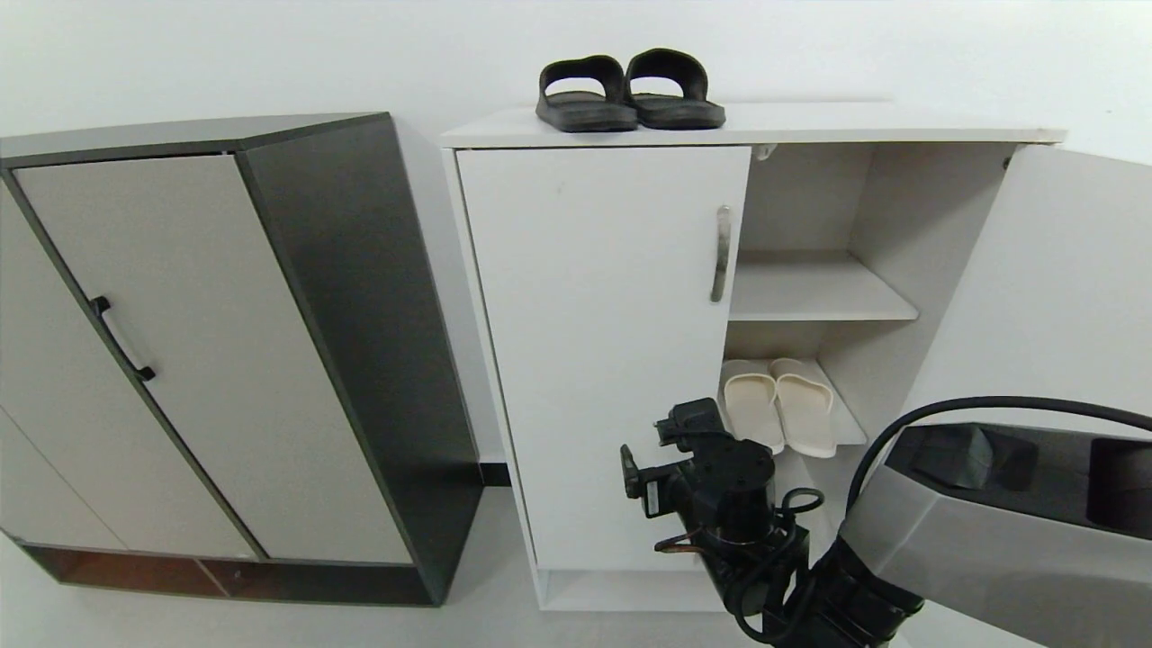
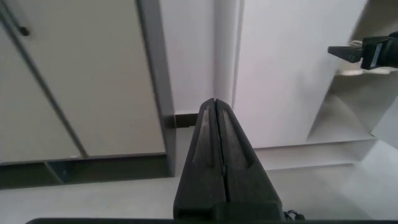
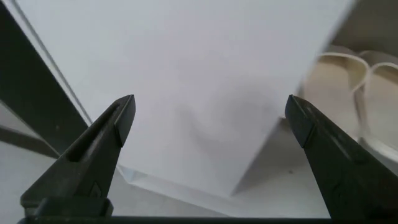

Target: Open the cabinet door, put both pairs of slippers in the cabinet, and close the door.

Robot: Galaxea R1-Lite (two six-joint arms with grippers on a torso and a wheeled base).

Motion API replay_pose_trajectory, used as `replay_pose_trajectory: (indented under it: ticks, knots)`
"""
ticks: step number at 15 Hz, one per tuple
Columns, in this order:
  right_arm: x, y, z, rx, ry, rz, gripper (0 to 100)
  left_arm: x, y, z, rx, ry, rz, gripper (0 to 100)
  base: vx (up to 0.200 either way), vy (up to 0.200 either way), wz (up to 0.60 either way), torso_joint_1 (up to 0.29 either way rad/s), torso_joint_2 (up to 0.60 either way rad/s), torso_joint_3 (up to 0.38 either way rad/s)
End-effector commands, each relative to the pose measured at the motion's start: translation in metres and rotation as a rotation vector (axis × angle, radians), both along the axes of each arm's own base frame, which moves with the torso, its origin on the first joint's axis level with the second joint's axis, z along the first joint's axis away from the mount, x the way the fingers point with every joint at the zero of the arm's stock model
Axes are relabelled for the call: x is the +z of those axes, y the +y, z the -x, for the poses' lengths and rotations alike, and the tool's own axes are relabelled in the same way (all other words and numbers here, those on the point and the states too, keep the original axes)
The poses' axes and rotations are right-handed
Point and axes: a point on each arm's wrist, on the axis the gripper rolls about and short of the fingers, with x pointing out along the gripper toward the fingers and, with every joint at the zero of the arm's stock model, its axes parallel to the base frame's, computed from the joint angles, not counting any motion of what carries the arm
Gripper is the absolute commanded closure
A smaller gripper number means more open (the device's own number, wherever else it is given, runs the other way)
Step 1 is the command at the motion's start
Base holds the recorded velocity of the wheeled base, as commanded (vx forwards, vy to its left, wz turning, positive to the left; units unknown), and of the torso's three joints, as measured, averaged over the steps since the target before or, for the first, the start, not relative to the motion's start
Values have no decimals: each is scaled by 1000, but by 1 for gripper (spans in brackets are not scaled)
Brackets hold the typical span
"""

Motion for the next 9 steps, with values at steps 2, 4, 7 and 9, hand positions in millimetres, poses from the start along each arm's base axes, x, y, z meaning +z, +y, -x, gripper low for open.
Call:
replay_pose_trajectory:
  ticks: [2,4,7,9]
  knots:
    - [-2,-1,0,18,5,2,0,0,0,0,1,1,2,100,0,0,0,0,0,0]
    - [-5,-2,2,24,3,15,0,0,0,0,1,1,2,100,0,0,0,0,0,0]
    - [-12,-11,1,83,-36,12,0,0,0,0,1,1,2,100,0,0,0,0,0,0]
    - [-15,-10,1,86,-51,19,0,0,0,0,1,1,2,100,0,0,0,0,0,0]
